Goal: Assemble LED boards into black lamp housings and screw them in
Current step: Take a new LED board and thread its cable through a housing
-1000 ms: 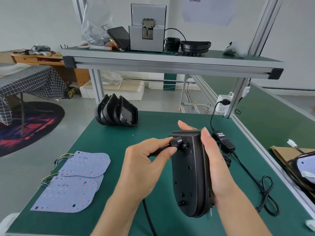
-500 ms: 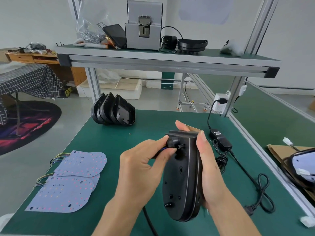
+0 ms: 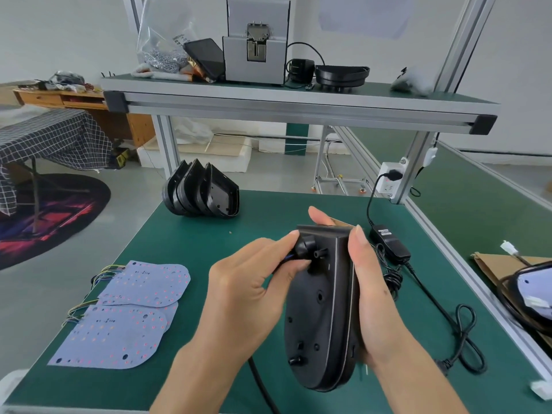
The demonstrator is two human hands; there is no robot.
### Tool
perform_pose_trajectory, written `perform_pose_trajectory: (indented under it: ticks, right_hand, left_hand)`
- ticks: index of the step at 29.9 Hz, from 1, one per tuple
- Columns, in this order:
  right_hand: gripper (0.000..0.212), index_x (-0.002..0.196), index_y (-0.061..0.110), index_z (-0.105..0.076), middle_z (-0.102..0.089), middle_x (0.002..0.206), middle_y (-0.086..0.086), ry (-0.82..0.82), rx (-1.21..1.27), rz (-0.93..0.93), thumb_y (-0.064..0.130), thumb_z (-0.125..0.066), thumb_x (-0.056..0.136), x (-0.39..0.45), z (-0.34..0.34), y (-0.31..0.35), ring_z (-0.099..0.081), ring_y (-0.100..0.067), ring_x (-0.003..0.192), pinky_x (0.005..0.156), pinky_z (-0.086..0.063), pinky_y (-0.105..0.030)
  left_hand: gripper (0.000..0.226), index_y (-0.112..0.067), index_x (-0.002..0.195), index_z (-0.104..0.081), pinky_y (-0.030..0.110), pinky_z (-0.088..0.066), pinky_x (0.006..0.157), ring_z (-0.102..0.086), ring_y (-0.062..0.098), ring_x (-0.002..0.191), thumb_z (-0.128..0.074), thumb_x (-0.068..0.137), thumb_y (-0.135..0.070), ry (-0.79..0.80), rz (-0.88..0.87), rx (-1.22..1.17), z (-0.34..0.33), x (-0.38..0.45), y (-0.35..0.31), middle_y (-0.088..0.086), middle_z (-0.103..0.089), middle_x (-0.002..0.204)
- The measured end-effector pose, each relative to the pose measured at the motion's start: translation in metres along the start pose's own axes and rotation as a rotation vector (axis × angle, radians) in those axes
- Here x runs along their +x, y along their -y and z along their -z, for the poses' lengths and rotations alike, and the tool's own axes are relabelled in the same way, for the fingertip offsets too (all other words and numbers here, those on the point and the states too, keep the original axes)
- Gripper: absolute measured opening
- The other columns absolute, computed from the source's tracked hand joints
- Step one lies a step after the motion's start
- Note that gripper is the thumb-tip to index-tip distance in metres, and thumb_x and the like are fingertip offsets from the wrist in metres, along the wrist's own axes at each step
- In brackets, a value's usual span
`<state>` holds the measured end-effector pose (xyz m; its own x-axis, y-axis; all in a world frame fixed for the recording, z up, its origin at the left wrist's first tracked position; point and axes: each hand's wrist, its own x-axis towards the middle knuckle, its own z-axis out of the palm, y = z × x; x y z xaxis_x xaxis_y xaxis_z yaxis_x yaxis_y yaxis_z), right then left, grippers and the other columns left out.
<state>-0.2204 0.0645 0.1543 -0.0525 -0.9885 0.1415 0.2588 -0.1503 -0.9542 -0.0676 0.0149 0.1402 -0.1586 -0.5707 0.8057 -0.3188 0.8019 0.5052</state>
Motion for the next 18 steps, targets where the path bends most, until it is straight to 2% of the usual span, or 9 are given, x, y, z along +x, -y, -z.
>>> perform_pose_trajectory:
  ticks: [4,8,10,12,15,18]
  right_hand:
    - [0.075,0.141,0.045,-0.061,-0.069,0.138,-0.005,0.011,-0.002,0.015,0.082,-0.068,0.076,-0.001,-0.002,0.003,-0.063,-0.026,0.131,0.116,-0.042,-0.055]
    - [0.075,0.141,0.043,-0.062,-0.070,0.136,-0.003,-0.020,0.011,0.010,0.081,-0.068,0.076,-0.002,-0.003,0.003,-0.065,-0.024,0.129,0.110,-0.051,-0.047]
    - [0.074,0.142,0.040,-0.061,-0.070,0.137,-0.005,-0.014,0.058,-0.014,0.079,-0.068,0.080,-0.003,-0.005,0.004,-0.065,-0.024,0.129,0.102,-0.056,-0.037]
    - [0.077,0.144,0.038,-0.060,-0.068,0.140,-0.008,-0.007,0.119,-0.035,0.077,-0.070,0.079,-0.003,-0.007,0.004,-0.064,-0.027,0.131,0.103,-0.056,-0.037]
    - [0.079,0.145,0.037,-0.060,-0.067,0.141,-0.012,-0.020,0.185,-0.030,0.077,-0.072,0.078,-0.003,-0.007,0.001,-0.063,-0.031,0.132,0.108,-0.053,-0.045]
    - [0.077,0.142,0.033,-0.064,-0.070,0.135,-0.011,-0.031,0.189,-0.031,0.075,-0.073,0.078,-0.005,-0.007,0.003,-0.069,-0.027,0.124,0.096,-0.059,-0.036]
  left_hand:
    - [0.023,-0.003,0.113,-0.077,0.015,-0.038,0.062,-0.045,0.010,0.067,-0.073,0.092,-0.014,0.032,-0.052,0.041,0.006,0.007,-0.001,-0.004,-0.053,0.071]
    - [0.021,-0.009,0.110,-0.078,0.029,-0.043,0.060,-0.049,0.017,0.064,-0.075,0.092,-0.019,0.082,-0.043,0.022,0.009,0.007,0.001,-0.002,-0.055,0.069]
    - [0.024,-0.023,0.113,-0.079,0.027,-0.048,0.065,-0.058,0.015,0.069,-0.077,0.089,-0.030,0.054,0.072,-0.095,0.009,0.005,0.000,-0.006,-0.064,0.074]
    - [0.034,-0.035,0.119,-0.076,0.019,-0.052,0.076,-0.067,0.008,0.078,-0.077,0.085,-0.038,0.033,0.214,-0.218,0.005,0.000,-0.001,-0.015,-0.071,0.083]
    - [0.043,-0.037,0.126,-0.073,0.030,-0.058,0.091,-0.074,0.010,0.103,-0.077,0.083,-0.040,0.097,0.313,-0.288,0.000,-0.007,-0.002,-0.019,-0.076,0.105]
    - [0.036,-0.037,0.122,-0.075,0.028,-0.057,0.091,-0.072,0.005,0.106,-0.074,0.087,-0.038,0.104,0.308,-0.237,0.000,-0.008,-0.001,-0.024,-0.075,0.110]
